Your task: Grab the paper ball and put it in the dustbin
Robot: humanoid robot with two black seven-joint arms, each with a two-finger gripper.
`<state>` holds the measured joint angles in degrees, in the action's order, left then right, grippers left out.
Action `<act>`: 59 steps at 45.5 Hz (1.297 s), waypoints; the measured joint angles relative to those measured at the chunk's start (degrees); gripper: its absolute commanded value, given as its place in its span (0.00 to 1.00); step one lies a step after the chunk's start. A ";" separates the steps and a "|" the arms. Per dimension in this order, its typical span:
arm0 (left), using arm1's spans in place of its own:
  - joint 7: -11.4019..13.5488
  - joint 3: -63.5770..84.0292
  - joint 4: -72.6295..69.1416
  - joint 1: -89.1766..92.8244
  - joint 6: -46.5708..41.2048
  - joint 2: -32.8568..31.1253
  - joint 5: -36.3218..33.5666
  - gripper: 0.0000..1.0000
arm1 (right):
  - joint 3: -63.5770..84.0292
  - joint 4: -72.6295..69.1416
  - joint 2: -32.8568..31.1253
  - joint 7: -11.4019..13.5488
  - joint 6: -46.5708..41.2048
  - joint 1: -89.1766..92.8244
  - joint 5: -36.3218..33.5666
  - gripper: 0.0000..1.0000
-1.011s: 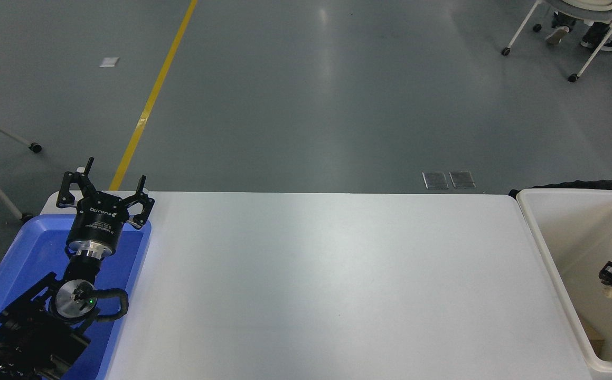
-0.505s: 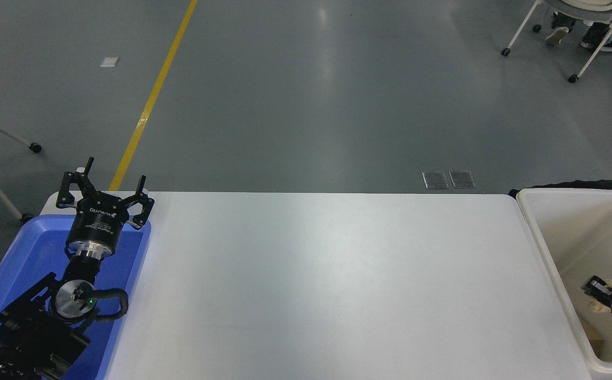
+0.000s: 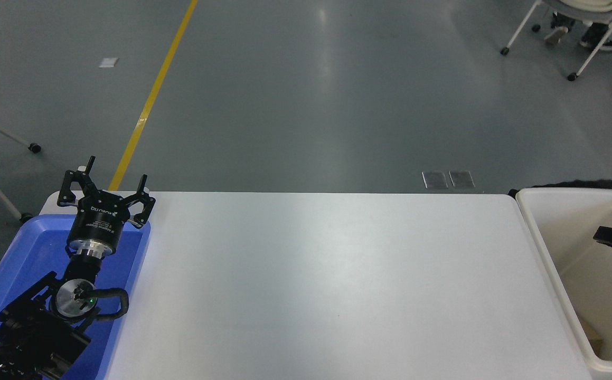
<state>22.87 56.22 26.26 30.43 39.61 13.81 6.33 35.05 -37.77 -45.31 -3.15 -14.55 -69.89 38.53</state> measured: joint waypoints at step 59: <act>0.07 0.12 -0.06 -0.19 -0.14 -0.01 0.07 1.00 | 27.26 -53.29 31.60 0.69 -30.29 -69.39 -34.24 1.00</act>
<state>22.94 56.33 26.19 30.24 39.47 13.80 6.40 62.32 -91.06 -13.71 -2.47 -44.84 -139.27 4.30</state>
